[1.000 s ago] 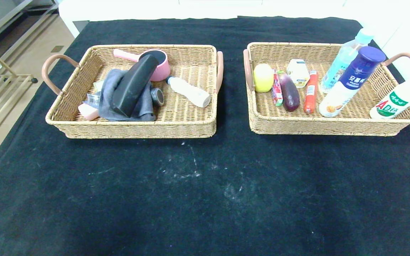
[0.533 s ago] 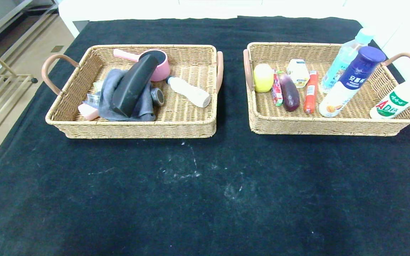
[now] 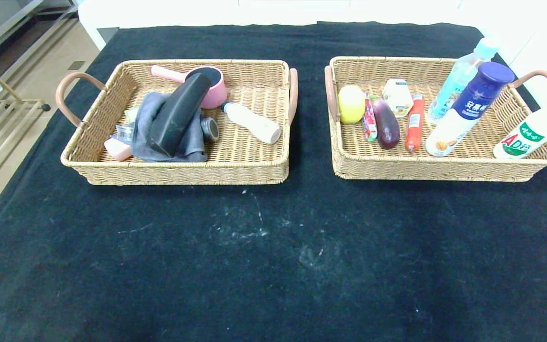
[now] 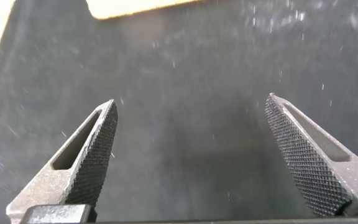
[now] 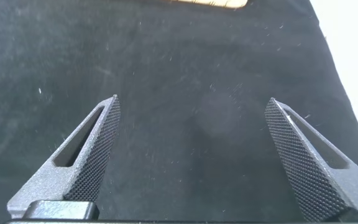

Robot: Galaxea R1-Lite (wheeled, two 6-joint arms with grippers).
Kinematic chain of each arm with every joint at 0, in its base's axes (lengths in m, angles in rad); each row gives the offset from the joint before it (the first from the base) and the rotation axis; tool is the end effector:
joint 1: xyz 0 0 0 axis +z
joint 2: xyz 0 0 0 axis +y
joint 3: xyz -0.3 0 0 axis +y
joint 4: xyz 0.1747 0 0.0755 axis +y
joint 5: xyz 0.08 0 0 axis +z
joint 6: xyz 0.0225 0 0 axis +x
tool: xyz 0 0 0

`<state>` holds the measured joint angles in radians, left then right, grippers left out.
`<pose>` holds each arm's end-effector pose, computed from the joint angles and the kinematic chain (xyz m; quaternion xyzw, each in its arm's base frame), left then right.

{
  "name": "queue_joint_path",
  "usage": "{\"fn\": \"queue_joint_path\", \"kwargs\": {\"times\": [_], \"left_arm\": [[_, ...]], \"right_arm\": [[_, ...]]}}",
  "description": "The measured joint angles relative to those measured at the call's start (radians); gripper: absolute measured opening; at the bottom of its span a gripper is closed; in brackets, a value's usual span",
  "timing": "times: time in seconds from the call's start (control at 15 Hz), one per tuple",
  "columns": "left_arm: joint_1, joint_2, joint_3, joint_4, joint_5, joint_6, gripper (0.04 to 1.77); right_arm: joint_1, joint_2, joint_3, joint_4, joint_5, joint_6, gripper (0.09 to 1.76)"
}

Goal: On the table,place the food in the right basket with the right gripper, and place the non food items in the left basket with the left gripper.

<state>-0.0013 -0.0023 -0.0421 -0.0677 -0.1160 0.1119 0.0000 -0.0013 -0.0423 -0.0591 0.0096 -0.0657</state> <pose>-0.0271 -0.0026 0.0939 0.0589 -0.0591 -0.0553 0.9950 -0.0268 0.0002 0.0932 -0.0330 -0.0515 0.0031 0.9981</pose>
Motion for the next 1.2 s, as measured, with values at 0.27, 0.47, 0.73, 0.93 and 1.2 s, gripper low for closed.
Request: {"fn": "queue_joint_path", "kwargs": {"times": [0.27,0.47,0.73,0.93,1.2], "left_arm": [[0.0,0.0,0.016,0.001,0.013,-0.007,1.72],[0.0,0.0,0.017,0.014,0.037,-0.01,1.72],[0.001,0.0,0.036,0.052,0.106,-0.036,1.72],[0.001,0.0,0.041,0.056,0.115,-0.097,1.72],[0.001,0.0,0.042,0.059,0.116,-0.109,1.72]], "right_arm": [[0.0,0.0,0.04,0.057,-0.004,0.037,1.7],[0.0,0.0,0.041,0.06,-0.006,0.05,1.7],[0.0,0.0,0.042,0.059,-0.007,0.051,1.71],[0.0,0.0,0.042,0.06,-0.007,0.051,1.71],[0.0,0.0,0.042,0.06,-0.007,0.051,1.71]]}}
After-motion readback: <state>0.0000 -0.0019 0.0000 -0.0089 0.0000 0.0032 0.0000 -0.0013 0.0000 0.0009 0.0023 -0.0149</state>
